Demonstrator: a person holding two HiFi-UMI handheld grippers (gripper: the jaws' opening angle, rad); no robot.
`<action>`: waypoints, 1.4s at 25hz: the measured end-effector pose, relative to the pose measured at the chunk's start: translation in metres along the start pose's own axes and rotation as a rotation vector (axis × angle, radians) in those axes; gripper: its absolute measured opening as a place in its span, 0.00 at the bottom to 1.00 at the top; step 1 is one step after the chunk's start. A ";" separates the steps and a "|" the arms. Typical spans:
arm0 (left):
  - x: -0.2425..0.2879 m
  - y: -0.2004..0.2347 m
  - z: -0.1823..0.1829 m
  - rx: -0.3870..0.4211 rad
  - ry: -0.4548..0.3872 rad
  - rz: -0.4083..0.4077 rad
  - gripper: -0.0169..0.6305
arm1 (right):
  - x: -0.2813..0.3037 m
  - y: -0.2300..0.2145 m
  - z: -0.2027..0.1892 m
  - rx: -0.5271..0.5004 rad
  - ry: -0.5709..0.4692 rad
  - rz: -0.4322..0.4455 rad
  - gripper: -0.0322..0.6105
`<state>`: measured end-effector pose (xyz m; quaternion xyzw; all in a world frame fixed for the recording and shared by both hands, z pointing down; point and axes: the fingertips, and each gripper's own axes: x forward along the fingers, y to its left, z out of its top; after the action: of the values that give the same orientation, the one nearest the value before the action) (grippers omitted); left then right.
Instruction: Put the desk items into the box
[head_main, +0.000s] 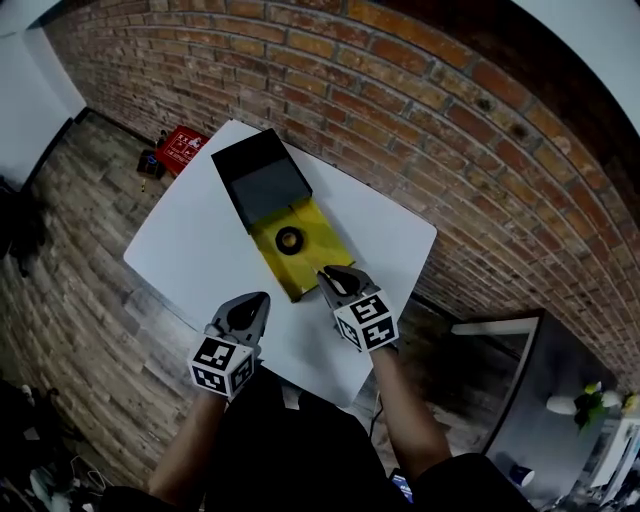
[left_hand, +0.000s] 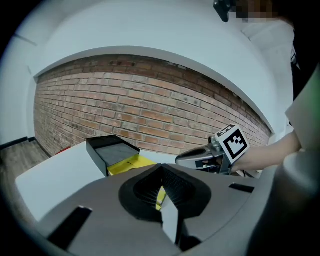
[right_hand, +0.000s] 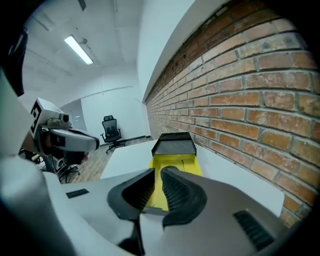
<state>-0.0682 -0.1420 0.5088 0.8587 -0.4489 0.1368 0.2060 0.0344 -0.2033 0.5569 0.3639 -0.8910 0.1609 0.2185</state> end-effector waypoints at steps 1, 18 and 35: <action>-0.004 -0.006 -0.001 -0.001 -0.008 0.009 0.05 | -0.009 0.002 -0.002 0.003 -0.009 0.003 0.14; -0.075 -0.054 -0.017 -0.044 -0.090 0.125 0.05 | -0.127 0.038 -0.014 0.062 -0.177 0.036 0.09; -0.103 0.003 0.001 -0.029 -0.105 0.079 0.05 | -0.151 0.060 0.019 0.138 -0.298 -0.074 0.08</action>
<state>-0.1280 -0.0709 0.4653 0.8433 -0.4945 0.0929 0.1890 0.0823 -0.0835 0.4565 0.4305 -0.8863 0.1580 0.0643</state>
